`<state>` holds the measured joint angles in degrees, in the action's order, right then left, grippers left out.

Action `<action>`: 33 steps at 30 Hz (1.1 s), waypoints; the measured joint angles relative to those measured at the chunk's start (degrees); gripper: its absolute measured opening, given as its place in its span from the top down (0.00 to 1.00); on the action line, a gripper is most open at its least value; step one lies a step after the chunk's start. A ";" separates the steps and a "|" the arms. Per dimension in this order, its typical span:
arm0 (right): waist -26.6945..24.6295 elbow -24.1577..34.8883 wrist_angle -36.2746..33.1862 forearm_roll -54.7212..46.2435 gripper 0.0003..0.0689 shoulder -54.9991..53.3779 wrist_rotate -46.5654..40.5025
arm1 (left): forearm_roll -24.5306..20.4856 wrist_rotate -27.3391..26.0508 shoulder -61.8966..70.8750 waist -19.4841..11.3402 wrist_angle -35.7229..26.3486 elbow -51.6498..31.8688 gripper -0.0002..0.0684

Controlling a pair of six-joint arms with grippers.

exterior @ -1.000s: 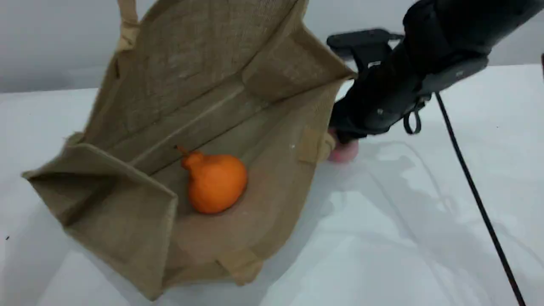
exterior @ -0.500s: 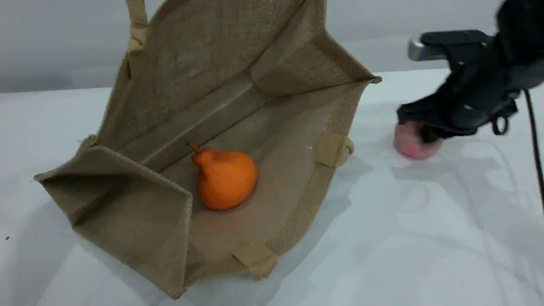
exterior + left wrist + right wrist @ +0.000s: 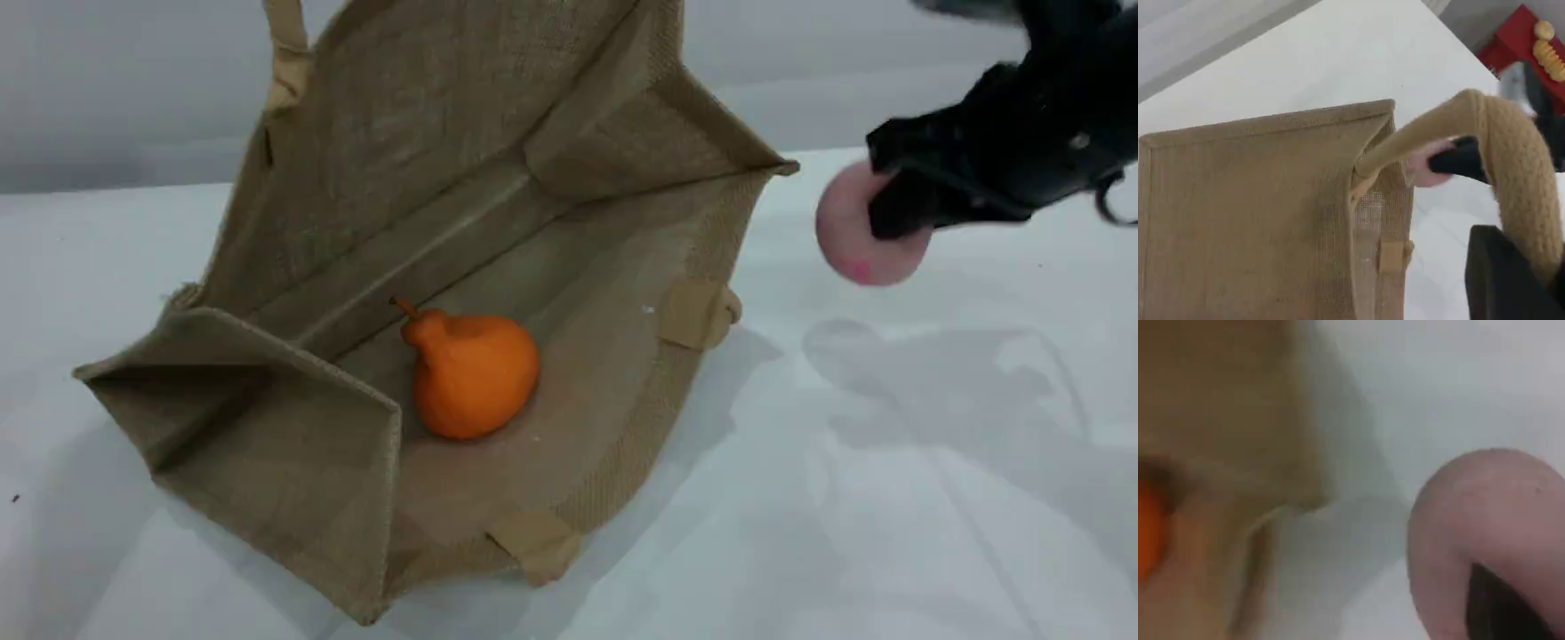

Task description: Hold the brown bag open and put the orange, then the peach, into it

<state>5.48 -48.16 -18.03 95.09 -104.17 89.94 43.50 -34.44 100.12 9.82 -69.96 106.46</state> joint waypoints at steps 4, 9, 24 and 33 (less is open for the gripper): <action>0.22 4.06 -7.67 -6.01 0.97 7.58 -1.92 | -0.06 -0.97 0.00 0.00 0.00 0.00 0.88; 0.24 4.53 -19.42 -9.30 0.97 14.20 -6.69 | -0.01 -1.55 0.00 0.00 0.00 0.00 0.88; 18.28 4.37 -11.24 4.69 0.97 13.50 -0.71 | 0.15 -2.78 0.00 0.02 0.00 0.00 0.88; 26.50 -2.71 -8.83 4.95 0.97 2.86 0.10 | 0.24 -2.78 0.00 0.13 0.00 0.00 0.88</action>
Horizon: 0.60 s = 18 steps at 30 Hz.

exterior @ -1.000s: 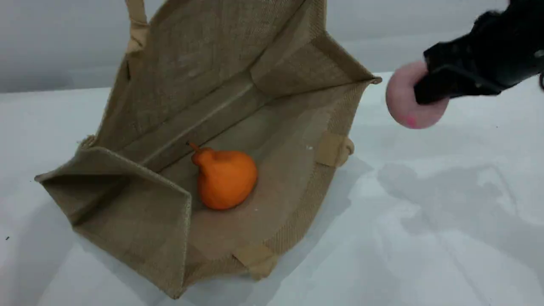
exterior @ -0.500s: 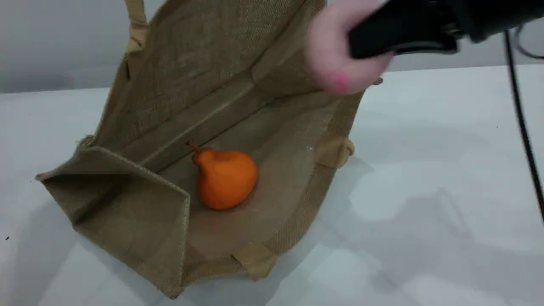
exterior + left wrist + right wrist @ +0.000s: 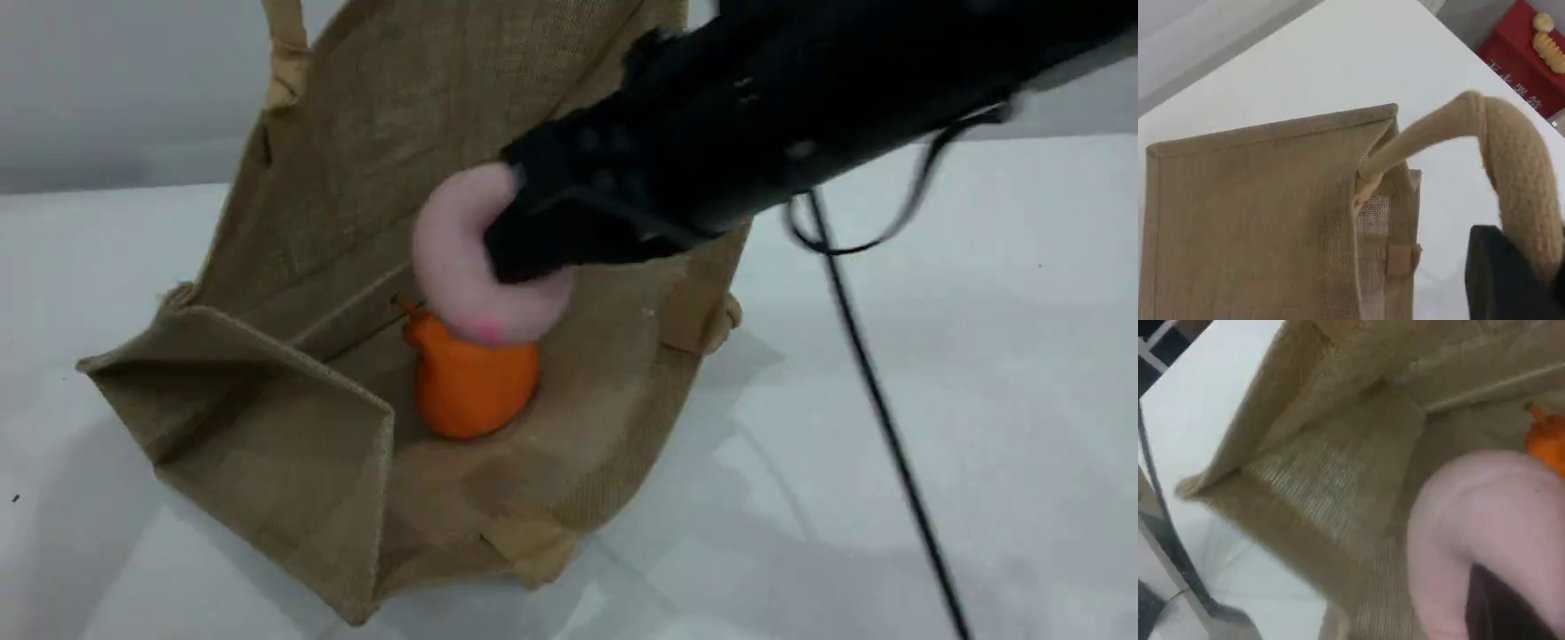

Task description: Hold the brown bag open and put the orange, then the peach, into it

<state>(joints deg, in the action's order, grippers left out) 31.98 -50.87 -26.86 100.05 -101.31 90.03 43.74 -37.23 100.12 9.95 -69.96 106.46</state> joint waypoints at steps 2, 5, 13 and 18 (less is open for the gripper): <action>0.06 -3.06 0.06 0.00 0.97 -3.08 0.00 | 0.00 0.00 0.00 0.00 0.00 0.00 0.88; 0.06 -7.77 0.59 0.00 0.97 -8.04 -0.05 | 0.00 0.00 0.00 0.00 0.00 0.00 0.88; 0.65 -21.02 0.12 -0.13 0.97 -20.70 -0.12 | 0.00 0.00 1.08 0.00 0.06 0.00 0.88; 0.65 -27.57 0.35 -0.07 0.92 -27.01 -0.12 | 0.00 0.00 1.54 0.00 0.06 0.00 0.88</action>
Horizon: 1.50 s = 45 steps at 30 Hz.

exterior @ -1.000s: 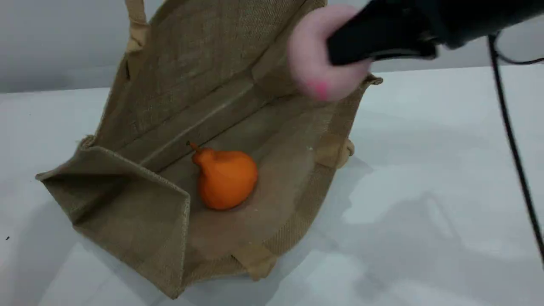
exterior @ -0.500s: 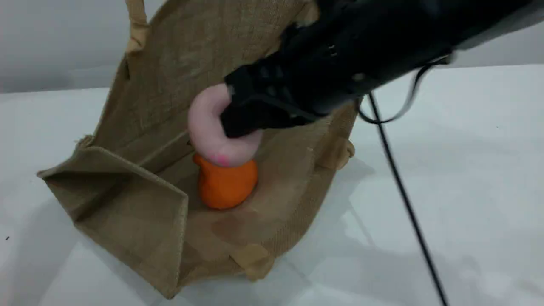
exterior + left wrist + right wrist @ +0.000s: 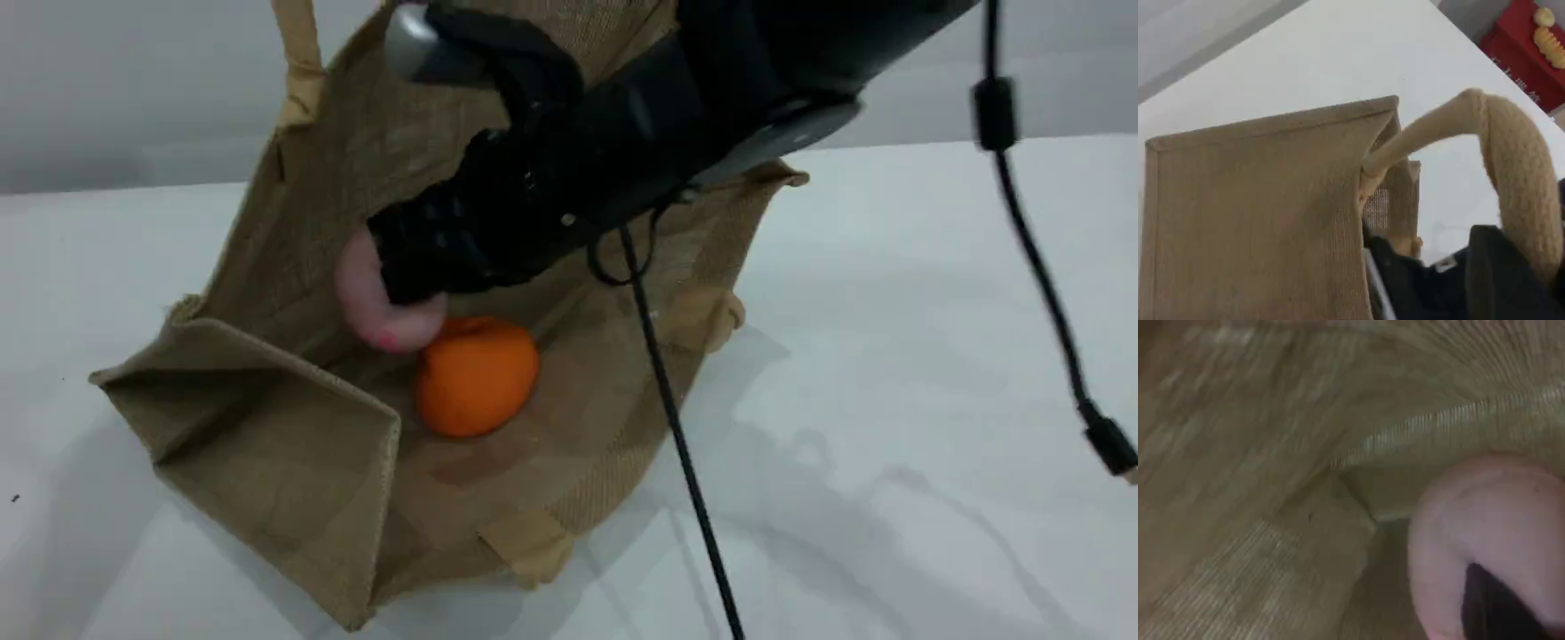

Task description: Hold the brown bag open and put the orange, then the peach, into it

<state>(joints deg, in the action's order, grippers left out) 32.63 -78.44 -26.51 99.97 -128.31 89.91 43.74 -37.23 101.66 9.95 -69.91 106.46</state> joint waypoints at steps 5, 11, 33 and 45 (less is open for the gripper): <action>0.00 -1.86 0.52 -0.05 0.70 -1.71 0.00 | 0.00 -0.33 0.00 0.00 0.00 0.00 0.88; -0.08 -1.86 1.13 0.00 0.32 -0.94 0.06 | -0.06 -1.23 0.00 0.00 0.00 0.00 0.88; -9.77 2.65 -14.98 -36.93 0.28 19.04 -31.08 | -1.85 -3.06 3.18 0.00 0.00 -0.03 0.88; -23.30 2.65 -29.94 -37.86 0.31 33.96 -35.12 | -1.30 -2.60 12.52 0.00 0.11 -0.14 0.88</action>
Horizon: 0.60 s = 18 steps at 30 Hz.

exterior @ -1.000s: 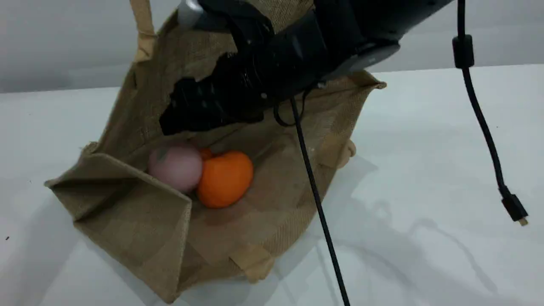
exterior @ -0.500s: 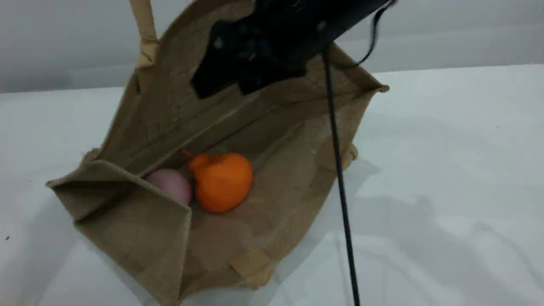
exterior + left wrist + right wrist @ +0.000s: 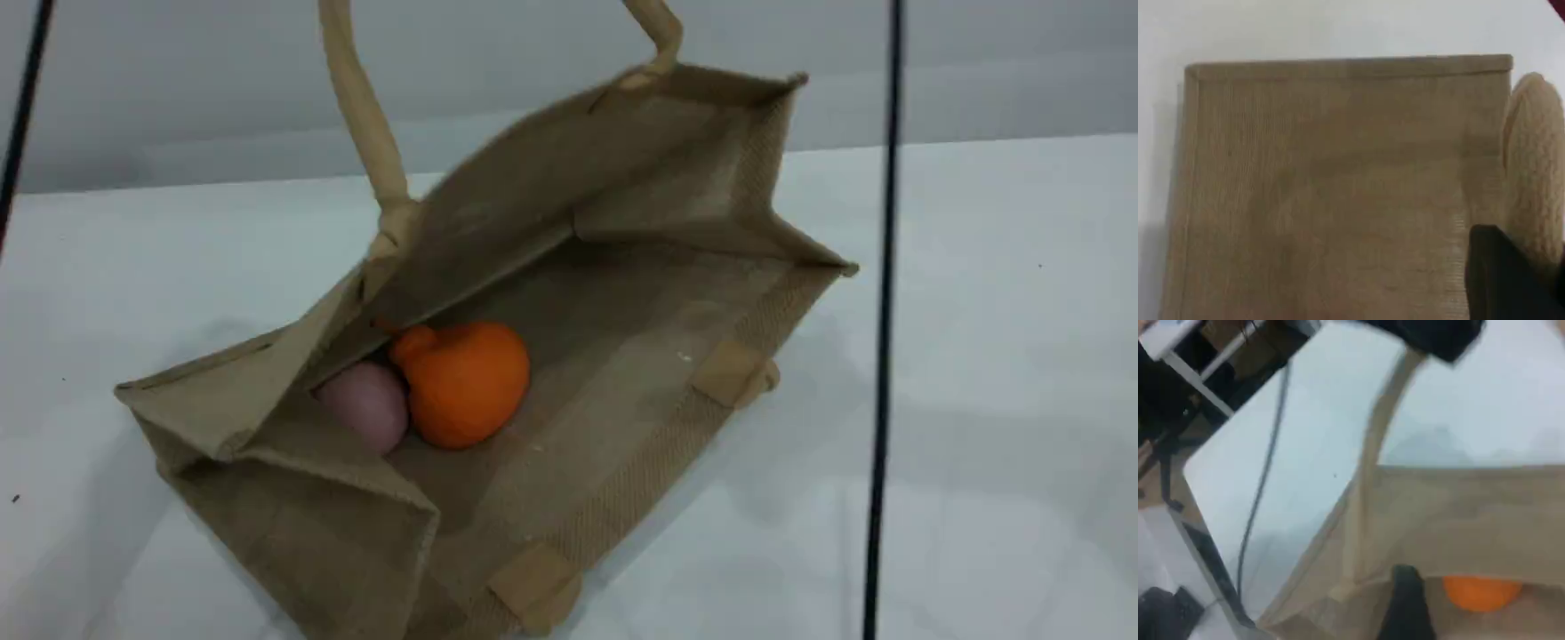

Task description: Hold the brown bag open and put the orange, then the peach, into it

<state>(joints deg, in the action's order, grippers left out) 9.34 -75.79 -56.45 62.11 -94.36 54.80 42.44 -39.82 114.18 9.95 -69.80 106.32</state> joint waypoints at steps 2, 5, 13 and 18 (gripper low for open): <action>-2.33 0.00 -2.09 0.00 0.31 1.93 -1.21 | 0.00 1.14 1.85 0.19 0.00 0.00 0.88; -5.47 0.00 -5.95 0.00 0.31 4.15 -3.41 | 0.00 2.73 4.63 0.83 0.05 0.00 0.88; -9.82 0.00 -13.89 -3.02 0.31 12.10 -4.44 | 4.34 0.35 8.44 4.05 0.00 0.00 0.79; -9.89 0.00 -13.76 -6.45 0.32 18.55 -7.01 | 9.45 -1.82 9.49 5.21 0.06 0.00 0.55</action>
<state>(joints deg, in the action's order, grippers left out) -0.55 -75.79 -70.21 55.66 -75.80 47.79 51.89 -41.65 123.67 15.17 -69.74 106.32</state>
